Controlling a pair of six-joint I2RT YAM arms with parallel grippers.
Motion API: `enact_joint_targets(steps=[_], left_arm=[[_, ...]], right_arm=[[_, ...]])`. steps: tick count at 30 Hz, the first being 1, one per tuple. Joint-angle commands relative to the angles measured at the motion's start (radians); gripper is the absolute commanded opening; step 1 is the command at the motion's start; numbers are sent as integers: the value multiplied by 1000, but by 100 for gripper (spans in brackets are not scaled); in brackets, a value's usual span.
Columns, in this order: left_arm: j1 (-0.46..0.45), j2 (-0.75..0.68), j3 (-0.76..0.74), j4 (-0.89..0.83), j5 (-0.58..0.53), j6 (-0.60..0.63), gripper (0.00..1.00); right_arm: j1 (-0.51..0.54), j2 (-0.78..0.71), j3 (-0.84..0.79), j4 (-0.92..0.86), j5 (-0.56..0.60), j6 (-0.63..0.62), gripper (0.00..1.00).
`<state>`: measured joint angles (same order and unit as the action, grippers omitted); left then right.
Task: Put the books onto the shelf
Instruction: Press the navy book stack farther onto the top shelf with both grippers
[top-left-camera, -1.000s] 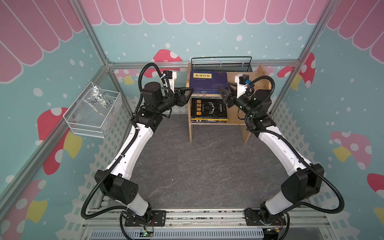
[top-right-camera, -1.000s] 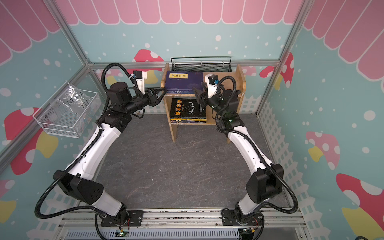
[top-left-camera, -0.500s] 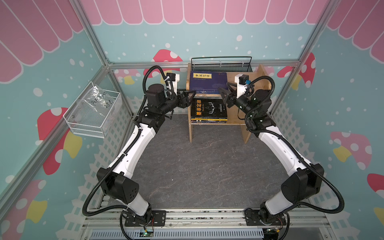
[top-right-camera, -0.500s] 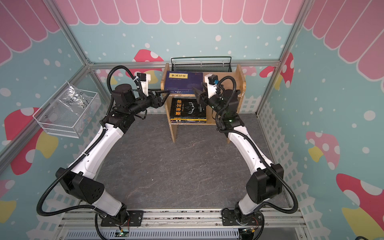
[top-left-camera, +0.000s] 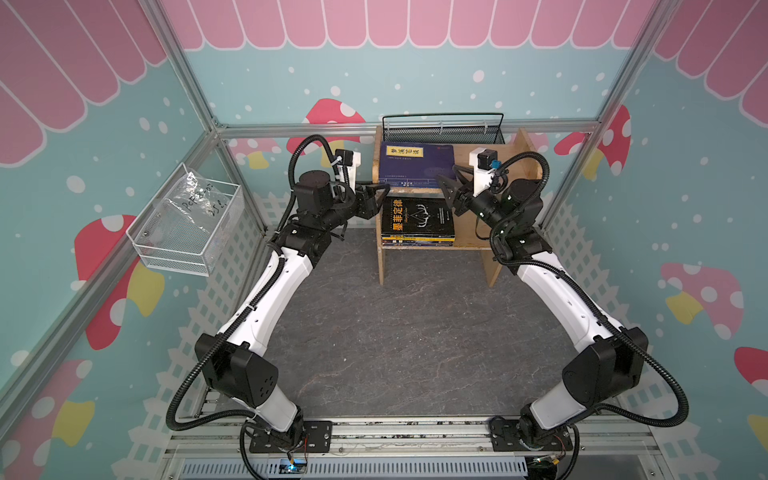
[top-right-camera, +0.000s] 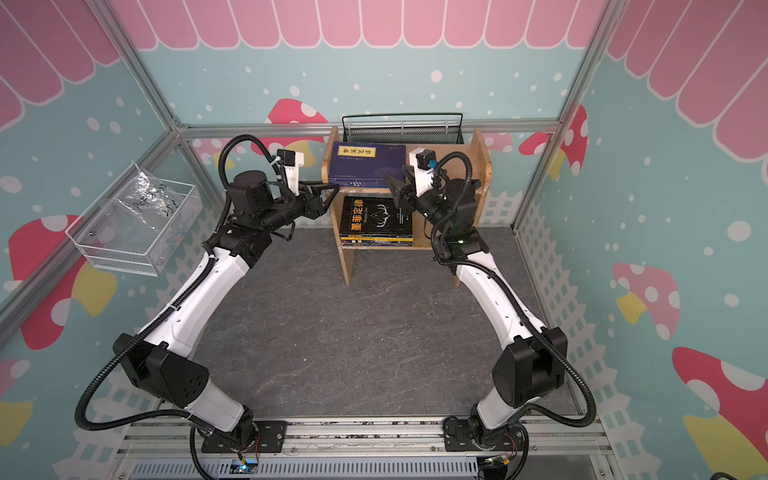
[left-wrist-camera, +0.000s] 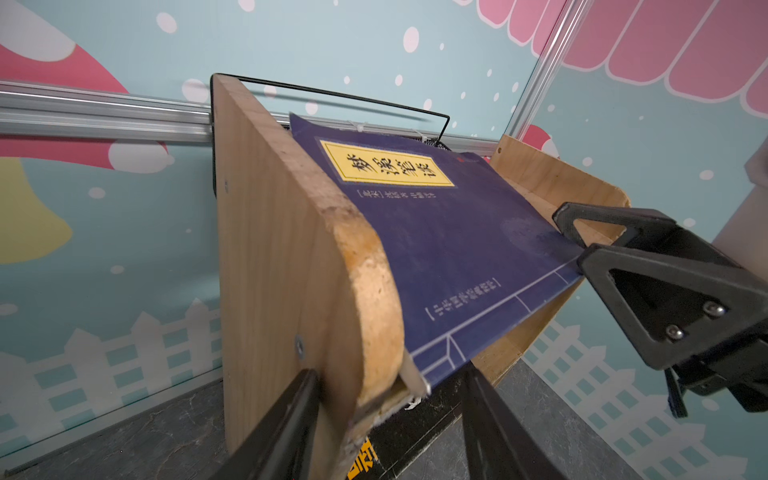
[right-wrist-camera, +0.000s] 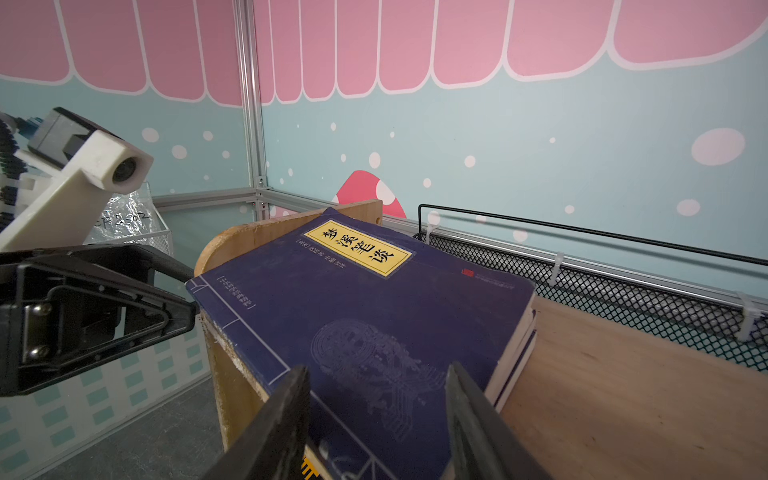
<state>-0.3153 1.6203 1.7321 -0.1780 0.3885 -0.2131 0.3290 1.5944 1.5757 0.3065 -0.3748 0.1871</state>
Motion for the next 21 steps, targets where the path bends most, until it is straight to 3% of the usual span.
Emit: enact_joint_targets(steps=[1,9,21], left_arm=[[-1,11,10,49,-6,7,54],[-2,29,18,63,-33,-12,44],[-3,-14,-35,101,-27,-17,43]], right_arm=[[4,-25,-18,-12,-14,-24,54],[4,-18,-9,-11,-15,-27,52],[4,13,22,-10,-34,-25,49]])
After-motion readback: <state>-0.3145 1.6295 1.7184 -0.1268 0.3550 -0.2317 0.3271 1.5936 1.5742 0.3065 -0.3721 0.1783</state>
